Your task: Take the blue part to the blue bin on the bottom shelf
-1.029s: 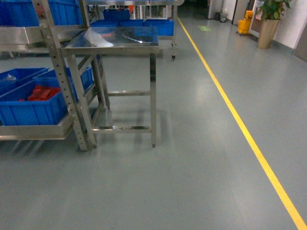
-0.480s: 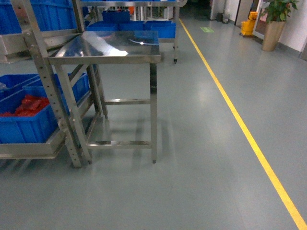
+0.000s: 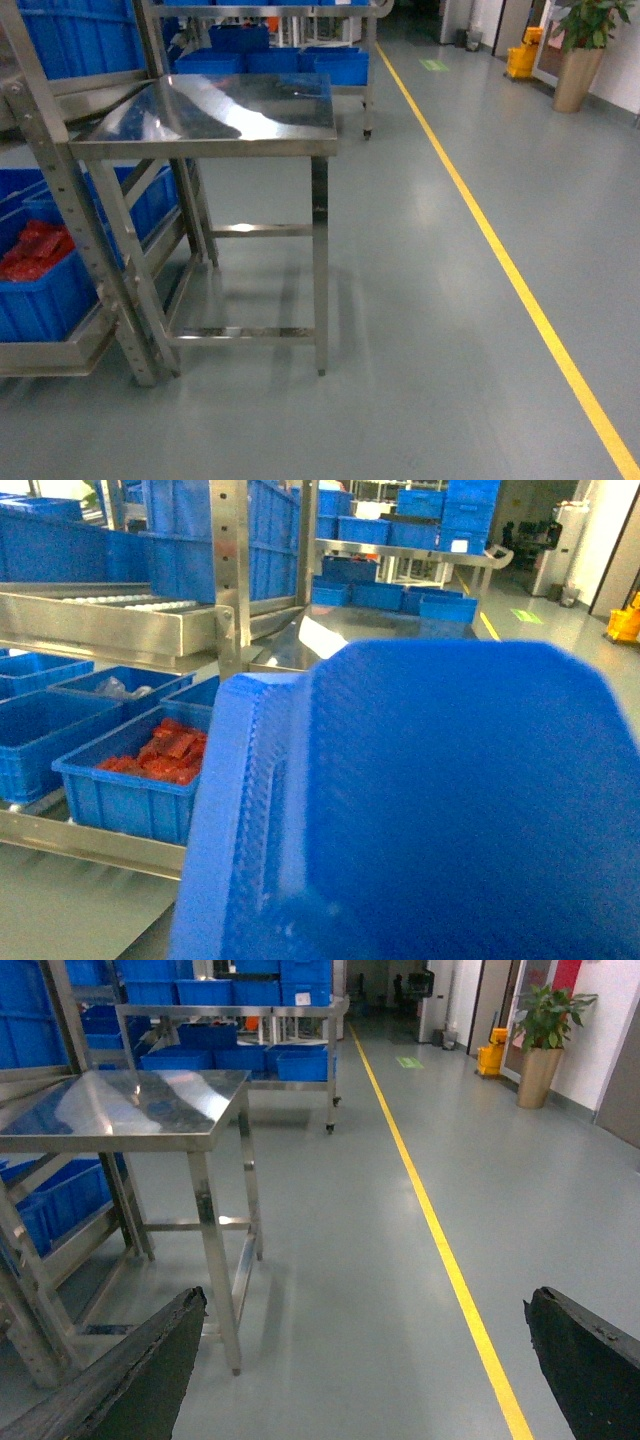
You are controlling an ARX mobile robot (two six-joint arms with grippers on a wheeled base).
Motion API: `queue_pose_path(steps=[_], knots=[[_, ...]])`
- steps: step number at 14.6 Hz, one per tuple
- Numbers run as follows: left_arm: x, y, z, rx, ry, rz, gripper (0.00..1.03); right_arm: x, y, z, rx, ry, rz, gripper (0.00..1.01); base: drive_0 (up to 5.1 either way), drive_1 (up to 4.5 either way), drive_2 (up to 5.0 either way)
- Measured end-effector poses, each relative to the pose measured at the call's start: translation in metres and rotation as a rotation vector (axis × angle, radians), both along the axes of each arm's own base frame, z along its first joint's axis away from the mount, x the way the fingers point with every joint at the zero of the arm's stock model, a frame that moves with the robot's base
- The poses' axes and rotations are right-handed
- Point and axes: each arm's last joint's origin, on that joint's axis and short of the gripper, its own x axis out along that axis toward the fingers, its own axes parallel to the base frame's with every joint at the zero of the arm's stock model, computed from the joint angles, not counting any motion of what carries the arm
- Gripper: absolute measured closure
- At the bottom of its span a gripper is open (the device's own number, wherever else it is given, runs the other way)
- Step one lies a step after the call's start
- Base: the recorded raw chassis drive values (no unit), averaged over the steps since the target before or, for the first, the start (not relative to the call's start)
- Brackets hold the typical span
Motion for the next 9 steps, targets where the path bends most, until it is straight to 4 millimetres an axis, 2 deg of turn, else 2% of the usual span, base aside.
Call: queue_pose_path(steps=[9], knots=[[0.0, 0.0, 0.0, 0.0, 0.0, -0.001, 0.59, 0.0, 0.0, -0.0004, 0.0, 0.004, 0.0, 0.03, 0.0, 4.12, -4.2]])
